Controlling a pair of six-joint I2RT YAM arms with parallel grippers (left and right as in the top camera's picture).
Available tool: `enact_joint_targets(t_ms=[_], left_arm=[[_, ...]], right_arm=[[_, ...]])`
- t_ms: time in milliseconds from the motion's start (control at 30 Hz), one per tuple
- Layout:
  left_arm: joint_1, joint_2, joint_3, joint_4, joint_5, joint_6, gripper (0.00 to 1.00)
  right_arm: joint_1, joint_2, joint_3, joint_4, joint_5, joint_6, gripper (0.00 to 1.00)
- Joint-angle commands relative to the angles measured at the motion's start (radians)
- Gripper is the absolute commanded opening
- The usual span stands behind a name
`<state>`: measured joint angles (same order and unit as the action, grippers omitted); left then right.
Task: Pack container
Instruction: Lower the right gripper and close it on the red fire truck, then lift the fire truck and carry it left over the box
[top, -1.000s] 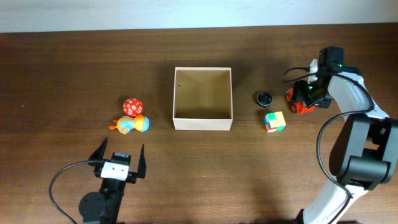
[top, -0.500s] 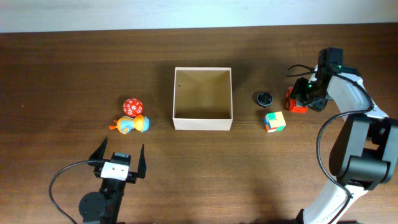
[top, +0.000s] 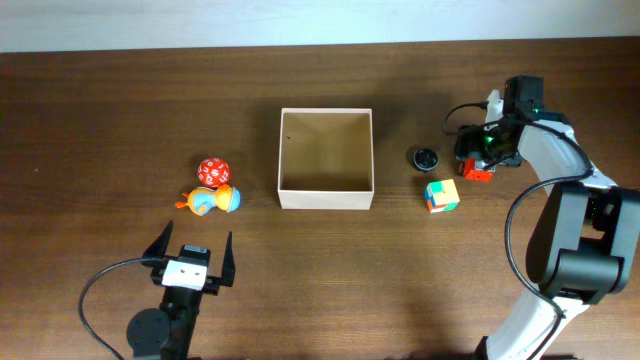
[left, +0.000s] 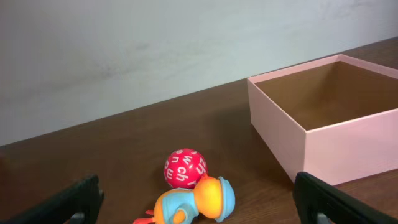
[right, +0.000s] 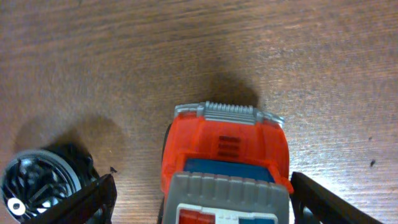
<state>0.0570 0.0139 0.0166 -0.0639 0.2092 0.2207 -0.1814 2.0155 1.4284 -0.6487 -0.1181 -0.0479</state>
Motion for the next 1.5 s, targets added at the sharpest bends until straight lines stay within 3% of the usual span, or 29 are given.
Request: enact_joint_targets(t_ms=[0, 233, 700, 1267, 1467], left_arm=[[-0.004, -0.007, -0.007, 0.000, -0.004, 0.013, 0.99], [-0.004, -0.007, -0.007, 0.000, -0.004, 0.013, 0.99], [-0.004, -0.007, -0.007, 0.000, -0.004, 0.013, 0.99], [-0.004, -0.007, -0.007, 0.000, -0.004, 0.013, 0.99], [-0.004, -0.007, -0.007, 0.000, -0.004, 0.013, 0.99]], right_arm=[[0.005, 0.007, -0.008, 0.000, -0.002, -0.120, 0.82], [0.005, 0.007, -0.032, -0.003, -0.002, -0.120, 0.50], [0.005, 0.006, -0.014, 0.005, -0.002, -0.120, 0.46], [0.005, 0.005, 0.332, -0.278, -0.034, -0.120, 0.43], [0.005, 0.004, 0.399, -0.322, -0.233, -0.120, 0.44]])
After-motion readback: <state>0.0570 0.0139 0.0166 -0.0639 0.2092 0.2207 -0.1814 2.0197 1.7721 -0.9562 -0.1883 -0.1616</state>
